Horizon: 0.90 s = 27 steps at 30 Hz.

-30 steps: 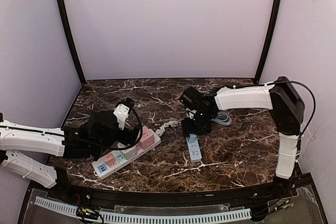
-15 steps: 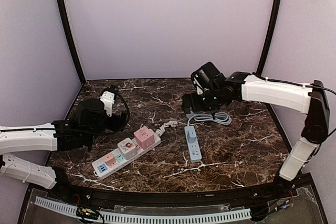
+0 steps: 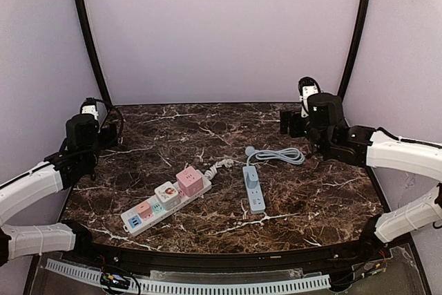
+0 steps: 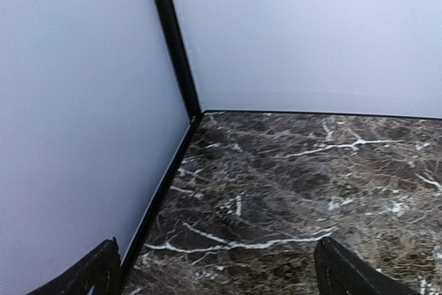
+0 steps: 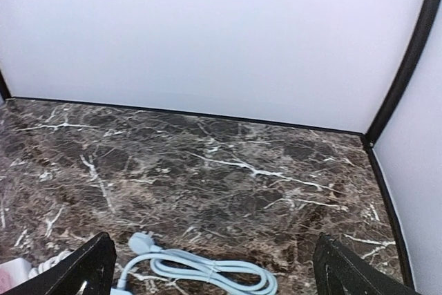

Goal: Insert the plug

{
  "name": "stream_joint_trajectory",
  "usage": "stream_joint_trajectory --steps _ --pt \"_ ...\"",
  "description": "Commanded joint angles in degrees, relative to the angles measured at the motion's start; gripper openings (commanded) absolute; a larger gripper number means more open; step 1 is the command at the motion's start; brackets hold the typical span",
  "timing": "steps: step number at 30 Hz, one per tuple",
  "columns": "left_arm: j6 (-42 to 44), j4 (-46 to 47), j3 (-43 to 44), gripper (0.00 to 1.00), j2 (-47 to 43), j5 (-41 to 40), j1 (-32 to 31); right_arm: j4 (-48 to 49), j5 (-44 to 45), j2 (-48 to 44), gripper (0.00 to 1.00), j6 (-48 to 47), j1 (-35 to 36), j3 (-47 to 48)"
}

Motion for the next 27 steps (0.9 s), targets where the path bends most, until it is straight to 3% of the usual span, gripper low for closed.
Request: stream_joint_trajectory --steps 1,8,12,16,22,25,27 --pt "-0.6 4.8 -5.6 0.95 2.1 0.1 6.5 2.7 6.4 -2.3 0.99 2.2 -4.0 -2.7" --pt "3.8 28.0 -16.8 0.98 7.6 3.9 11.7 12.4 -4.8 -10.5 0.99 0.2 -14.5 -15.3" --pt "5.5 37.2 -19.4 0.99 12.8 4.2 13.1 27.8 -11.0 -15.8 0.99 -7.0 -18.3 -28.0" --pt "3.8 46.4 -20.5 0.96 19.9 10.0 17.5 48.0 -12.8 -18.6 0.99 -11.6 -20.6 -40.9" --pt "4.7 51.0 -17.0 0.91 28.3 16.2 21.1 52.6 -13.8 -12.6 0.99 -14.3 -26.2 -43.6" --pt "2.7 60.1 -18.2 0.9 35.6 20.9 24.9 59.5 -16.5 -8.1 0.99 -15.8 -28.5 -46.2" --pt "2.9 60.7 -17.4 0.88 36.8 23.3 25.2 65.7 -19.1 -4.5 0.99 -16.2 -30.3 -48.1"
